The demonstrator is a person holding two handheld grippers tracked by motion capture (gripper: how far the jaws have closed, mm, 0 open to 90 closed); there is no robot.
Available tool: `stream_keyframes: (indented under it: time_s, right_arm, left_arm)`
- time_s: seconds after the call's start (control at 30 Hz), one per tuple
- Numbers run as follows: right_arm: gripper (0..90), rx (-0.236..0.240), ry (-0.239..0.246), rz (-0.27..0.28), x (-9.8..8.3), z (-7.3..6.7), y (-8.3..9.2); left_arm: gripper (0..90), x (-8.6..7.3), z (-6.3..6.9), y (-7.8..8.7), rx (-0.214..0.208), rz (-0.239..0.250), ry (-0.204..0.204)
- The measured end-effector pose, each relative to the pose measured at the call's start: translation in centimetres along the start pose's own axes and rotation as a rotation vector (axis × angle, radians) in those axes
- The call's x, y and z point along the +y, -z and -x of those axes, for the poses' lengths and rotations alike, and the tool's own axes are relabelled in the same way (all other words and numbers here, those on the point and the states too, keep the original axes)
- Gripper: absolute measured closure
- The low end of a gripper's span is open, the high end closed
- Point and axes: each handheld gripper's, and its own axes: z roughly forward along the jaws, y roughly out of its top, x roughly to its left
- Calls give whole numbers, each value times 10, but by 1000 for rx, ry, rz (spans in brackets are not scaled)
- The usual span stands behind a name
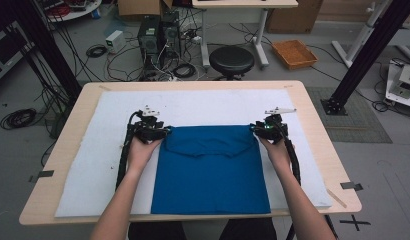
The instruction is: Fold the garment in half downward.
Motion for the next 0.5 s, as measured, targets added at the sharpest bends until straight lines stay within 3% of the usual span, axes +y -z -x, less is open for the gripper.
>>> stream_keyframes:
  time_s: [0.17,0.23,0.33,0.5]
  right_arm:
    - [641,-18,6,33,-11,-13,25]
    - [641,4,4,46,-15,-18,33]
    - [641,35,-1,45,-21,-23,40]
    - [640,56,-4,57,-26,-28,43]
  left_arm:
    - [597,-20,11,23,-59,-24,60]
    - [602,-25,14,27,-105,-37,93]
    - [606,-29,17,22,-156,-76,142]
    - [630,-31,13,13,-167,-103,240]
